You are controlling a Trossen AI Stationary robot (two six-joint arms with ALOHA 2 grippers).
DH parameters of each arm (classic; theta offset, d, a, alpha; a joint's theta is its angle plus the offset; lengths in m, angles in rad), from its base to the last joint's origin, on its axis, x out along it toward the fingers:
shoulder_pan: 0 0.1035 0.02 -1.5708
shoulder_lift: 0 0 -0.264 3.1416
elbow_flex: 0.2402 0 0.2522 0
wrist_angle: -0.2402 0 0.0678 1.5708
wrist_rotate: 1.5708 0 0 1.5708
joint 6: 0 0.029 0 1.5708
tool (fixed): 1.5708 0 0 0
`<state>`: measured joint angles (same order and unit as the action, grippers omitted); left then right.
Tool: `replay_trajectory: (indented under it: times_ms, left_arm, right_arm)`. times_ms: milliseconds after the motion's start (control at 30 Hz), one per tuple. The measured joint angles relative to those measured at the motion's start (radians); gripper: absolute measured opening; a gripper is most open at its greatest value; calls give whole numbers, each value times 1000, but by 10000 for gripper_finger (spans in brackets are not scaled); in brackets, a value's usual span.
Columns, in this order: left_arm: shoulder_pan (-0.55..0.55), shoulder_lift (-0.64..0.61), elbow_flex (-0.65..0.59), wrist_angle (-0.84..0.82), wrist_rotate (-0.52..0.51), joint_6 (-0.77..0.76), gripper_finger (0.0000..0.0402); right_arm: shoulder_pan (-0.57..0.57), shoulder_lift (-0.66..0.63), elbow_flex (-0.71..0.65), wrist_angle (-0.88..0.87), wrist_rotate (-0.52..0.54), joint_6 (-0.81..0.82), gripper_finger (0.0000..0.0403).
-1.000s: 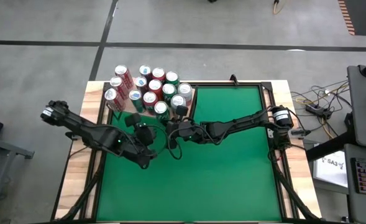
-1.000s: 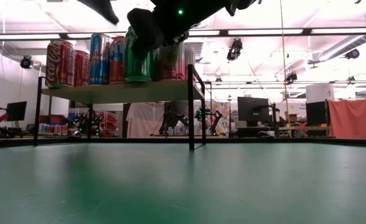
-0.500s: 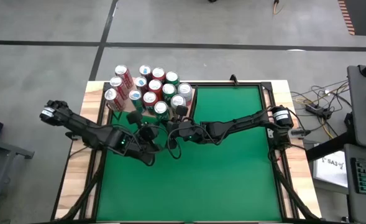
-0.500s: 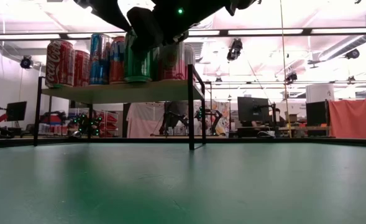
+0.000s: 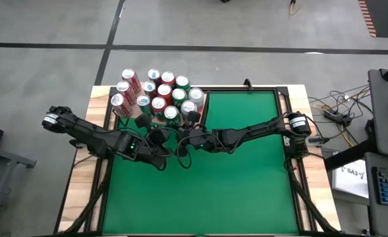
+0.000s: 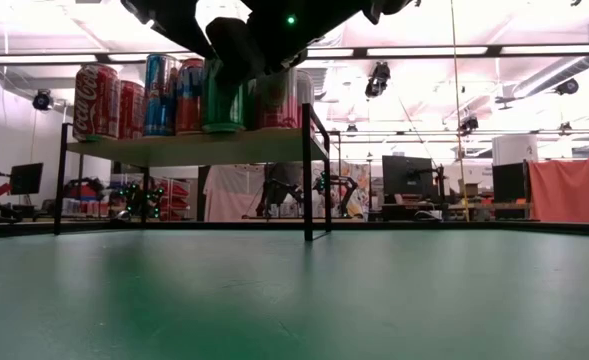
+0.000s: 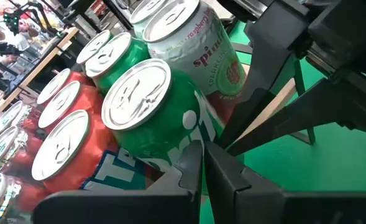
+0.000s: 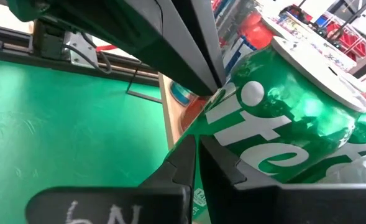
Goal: Place canned beverage on shelf
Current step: Put the green soda can on the shelf aligned with the other green soda can
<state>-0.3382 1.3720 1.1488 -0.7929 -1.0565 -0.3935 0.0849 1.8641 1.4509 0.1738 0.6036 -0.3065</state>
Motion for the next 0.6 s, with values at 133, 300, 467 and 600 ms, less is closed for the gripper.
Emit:
replay_trajectory:
  times_ms: [133, 300, 467, 600]
  left_arm:
    - [0, 0, 0, 0, 0, 10, 0]
    - [0, -2, 3, 0, 1, 62, 0]
    - [0, -7, 36, -26, 0, 130, 0]
    - [-11, -20, 99, -85, -7, 130, 0]
  right_arm:
    - [0, -1, 0, -1, 3, -5, 12]
    - [0, -3, 0, 17, 3, -29, 12]
    - [-5, -3, 0, 57, 1, -35, 12]
    - [-13, -3, 0, 71, 2, -41, 12]
